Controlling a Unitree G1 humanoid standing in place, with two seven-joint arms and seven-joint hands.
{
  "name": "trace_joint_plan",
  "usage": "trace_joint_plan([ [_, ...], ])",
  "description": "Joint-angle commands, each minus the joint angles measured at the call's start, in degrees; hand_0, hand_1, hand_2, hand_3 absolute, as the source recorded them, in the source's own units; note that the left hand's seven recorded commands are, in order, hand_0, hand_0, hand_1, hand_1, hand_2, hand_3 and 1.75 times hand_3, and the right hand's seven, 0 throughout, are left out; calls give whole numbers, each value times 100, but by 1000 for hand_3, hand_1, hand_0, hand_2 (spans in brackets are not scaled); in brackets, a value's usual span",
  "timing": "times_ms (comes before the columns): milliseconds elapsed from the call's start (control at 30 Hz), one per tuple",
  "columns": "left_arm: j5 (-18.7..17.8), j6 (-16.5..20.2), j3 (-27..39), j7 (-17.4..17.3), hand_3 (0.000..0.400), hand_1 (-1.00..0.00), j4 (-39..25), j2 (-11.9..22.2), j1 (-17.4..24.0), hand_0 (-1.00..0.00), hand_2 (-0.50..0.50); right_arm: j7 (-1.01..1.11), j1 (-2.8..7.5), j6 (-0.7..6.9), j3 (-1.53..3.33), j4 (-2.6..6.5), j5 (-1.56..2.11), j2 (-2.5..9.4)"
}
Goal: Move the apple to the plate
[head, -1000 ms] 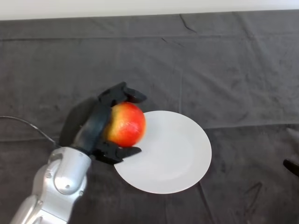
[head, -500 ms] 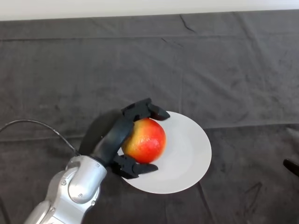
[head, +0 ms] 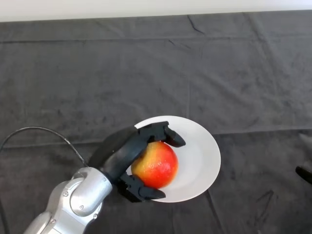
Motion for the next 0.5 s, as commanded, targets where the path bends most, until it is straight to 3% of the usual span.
trace_joint_plan([
  [33,-85,114,-198,-116,400,-1000,1,236,259,-1000,0,28,160,248,-31,227,156,182],
  [300,5,320,-235,-401,400,-1000,7,305,247,-1000,0,24,159,244,-25,228,161,178],
  [333,20,348,-240,-433,400,-929,2,309,240,-1000,-35,23,159,244,-24,228,162,178],
  [367,32,371,-243,-461,370,-835,0,313,231,-925,-45,23,159,243,-23,228,163,177],
  [400,41,389,-243,-487,279,-698,0,316,222,-643,27,22,159,243,-22,229,163,177],
  [433,50,407,-240,-514,39,-98,3,320,209,0,49,21,159,242,-21,229,164,176],
  [500,65,441,-230,-561,0,0,5,325,182,0,0,20,159,241,-20,229,166,175],
])
